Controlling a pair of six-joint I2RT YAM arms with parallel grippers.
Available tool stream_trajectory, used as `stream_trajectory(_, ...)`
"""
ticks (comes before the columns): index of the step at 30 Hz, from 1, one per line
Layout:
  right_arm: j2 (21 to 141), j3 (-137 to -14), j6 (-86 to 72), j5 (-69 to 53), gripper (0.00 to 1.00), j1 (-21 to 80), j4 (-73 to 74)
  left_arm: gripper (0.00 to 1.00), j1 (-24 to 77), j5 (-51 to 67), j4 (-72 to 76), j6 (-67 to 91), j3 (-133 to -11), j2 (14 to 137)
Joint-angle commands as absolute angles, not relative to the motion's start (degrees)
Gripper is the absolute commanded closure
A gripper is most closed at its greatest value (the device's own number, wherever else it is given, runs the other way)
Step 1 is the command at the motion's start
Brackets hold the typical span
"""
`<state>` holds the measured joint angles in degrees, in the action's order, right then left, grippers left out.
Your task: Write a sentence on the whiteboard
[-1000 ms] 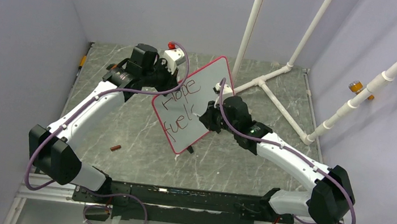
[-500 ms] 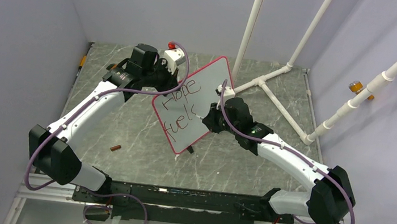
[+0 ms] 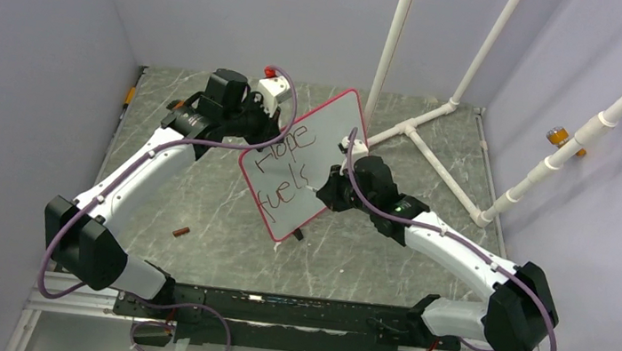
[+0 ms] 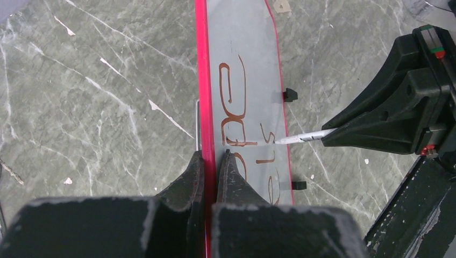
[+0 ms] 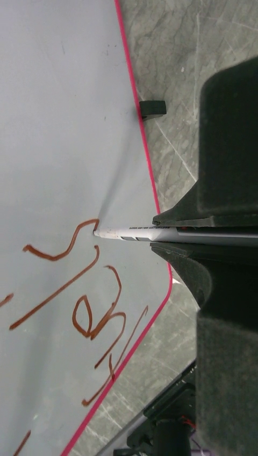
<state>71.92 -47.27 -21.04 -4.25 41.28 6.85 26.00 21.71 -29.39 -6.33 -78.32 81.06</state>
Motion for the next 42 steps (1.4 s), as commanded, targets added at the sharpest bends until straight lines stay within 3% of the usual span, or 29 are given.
stream_trajectory(1,69.0,-49.8,-20.8,-7.7,1.00,41.1,2.5,1.00,26.6,18.8,-31.1,-12.4,-77.6,80.2)
stream_trajectory(15,61.9,-49.7,-20.5,-3.2,1.00,41.0,6.6,1.00,26.6,18.9,-31.2,-12.4,-77.6,80.0)
stream_trajectory(26,64.2,-49.8,-18.7,5.6,1.00,38.8,7.2,1.00,26.5,19.2,-31.0,-12.3,-77.2,79.5)
stream_trajectory(42,68.8,-53.4,-18.3,4.0,1.00,37.0,3.7,1.00,26.6,19.4,-31.1,-12.3,-77.4,80.2)
